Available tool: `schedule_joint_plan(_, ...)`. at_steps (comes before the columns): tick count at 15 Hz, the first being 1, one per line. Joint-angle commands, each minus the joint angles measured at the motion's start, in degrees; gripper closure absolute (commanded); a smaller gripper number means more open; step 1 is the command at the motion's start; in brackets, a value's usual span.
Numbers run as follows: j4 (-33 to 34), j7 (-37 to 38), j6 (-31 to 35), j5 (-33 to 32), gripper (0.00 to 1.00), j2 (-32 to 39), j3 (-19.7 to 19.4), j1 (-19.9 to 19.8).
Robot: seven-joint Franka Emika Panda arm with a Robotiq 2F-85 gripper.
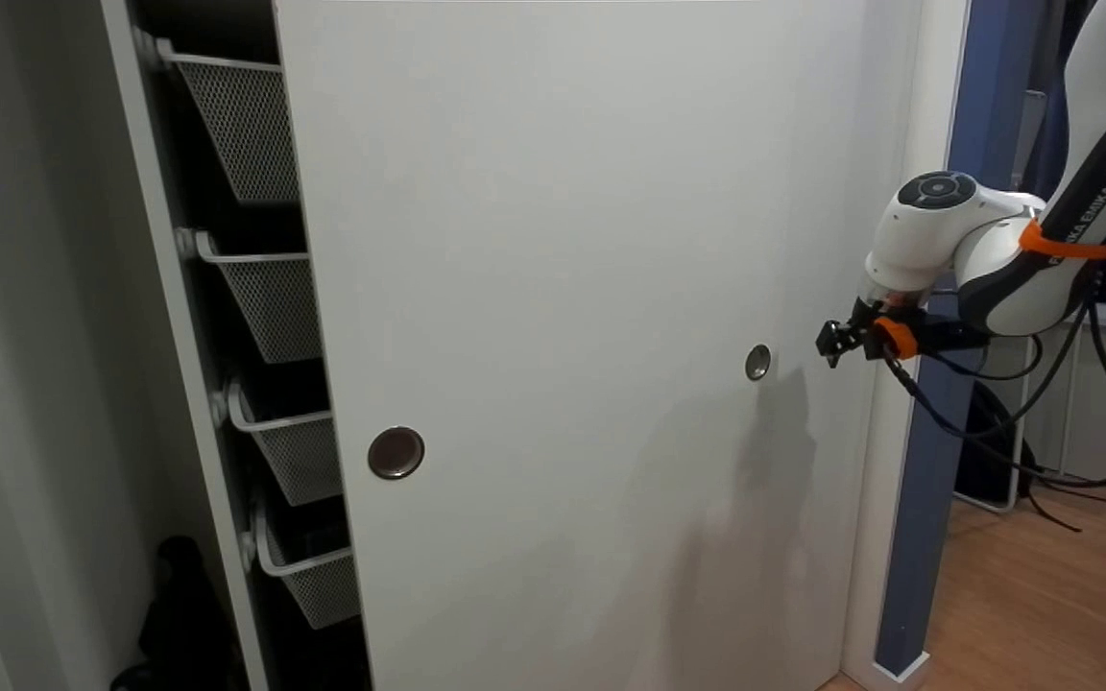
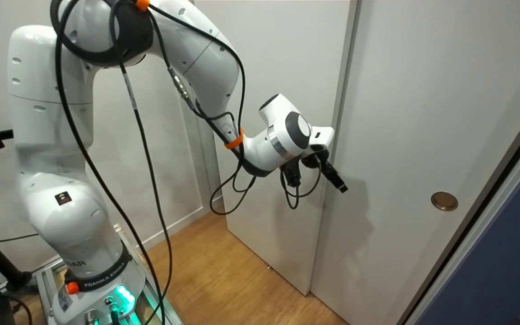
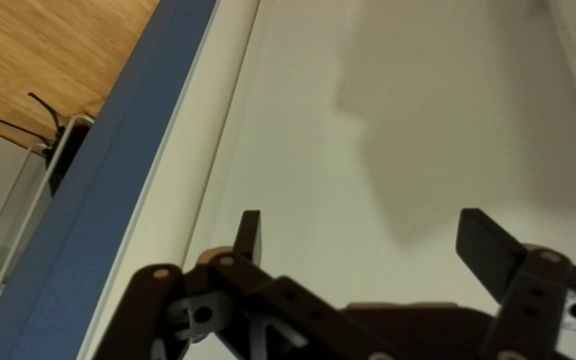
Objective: Slide the white door to the right
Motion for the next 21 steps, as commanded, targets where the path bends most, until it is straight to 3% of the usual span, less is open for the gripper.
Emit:
schedule_joint_plan(1,-1.6,-5.71,4.18,2.51,0.0,-1.23,4.2,-1.81)
schedule_joint_plan(8,0.18,-12.07,7.67,7.2,0.0,0.32,12.9,-5.31)
schedule_joint_plan(13,3.69,-11.6,7.8,6.49,0.0,2.01,12.96,-4.86)
schedule_joint_plan(21,4.54,-13.7,5.41,7.43,0.0,3.89,15.36,-7.26)
